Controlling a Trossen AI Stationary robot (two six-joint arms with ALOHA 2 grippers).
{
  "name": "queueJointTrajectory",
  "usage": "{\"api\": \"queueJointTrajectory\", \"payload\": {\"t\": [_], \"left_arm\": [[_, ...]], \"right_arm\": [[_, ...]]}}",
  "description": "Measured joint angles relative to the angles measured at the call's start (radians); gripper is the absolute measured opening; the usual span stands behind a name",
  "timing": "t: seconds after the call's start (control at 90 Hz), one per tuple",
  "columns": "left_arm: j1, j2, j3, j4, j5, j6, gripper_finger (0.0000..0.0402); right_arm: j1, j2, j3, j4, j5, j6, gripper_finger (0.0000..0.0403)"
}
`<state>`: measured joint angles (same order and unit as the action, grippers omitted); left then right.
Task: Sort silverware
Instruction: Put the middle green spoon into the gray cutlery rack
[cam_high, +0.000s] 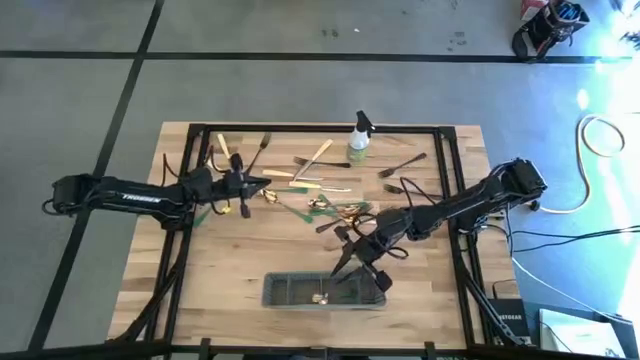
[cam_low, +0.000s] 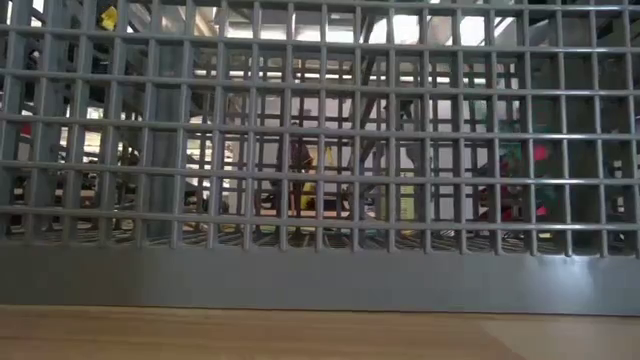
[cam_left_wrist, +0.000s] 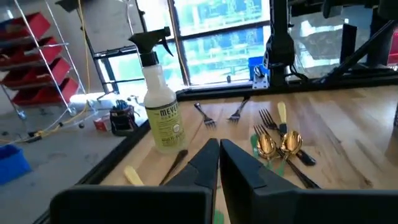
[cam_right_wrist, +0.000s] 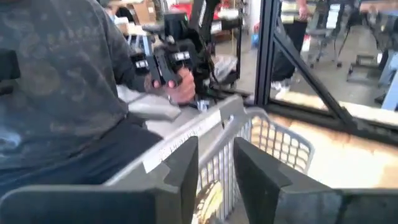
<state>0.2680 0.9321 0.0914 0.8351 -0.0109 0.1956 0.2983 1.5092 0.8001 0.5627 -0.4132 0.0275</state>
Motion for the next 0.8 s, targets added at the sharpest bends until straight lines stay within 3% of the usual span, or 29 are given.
{"api": "queueJointTrajectory", "payload": {"t": [0.278, 0.411, 0.533, 0.8], "left_arm": [[0.000, 0.000, 0.006, -0.058, 0.000, 0.025, 0.0000], [0.000, 0.000, 0.006, -0.068, 0.010, 0.026, 0.0000], [0.002, 0.000, 0.009, -0.088, 0.033, 0.045, 0.0000], [0.045, 0.024, 0.141, -0.421, 0.036, 0.066, 0.0000]], "right_arm": [[0.000, -0.017, 0.010, -0.072, 0.011, -0.022, 0.0085], [-0.007, -0.020, 0.077, -0.266, 0.017, -0.036, 0.0085], [-0.019, -0.020, 0.174, -0.503, 0.081, -0.087, 0.0085], [-0.090, -0.020, 0.377, -0.892, 0.335, -0.205, 0.0085]]}}
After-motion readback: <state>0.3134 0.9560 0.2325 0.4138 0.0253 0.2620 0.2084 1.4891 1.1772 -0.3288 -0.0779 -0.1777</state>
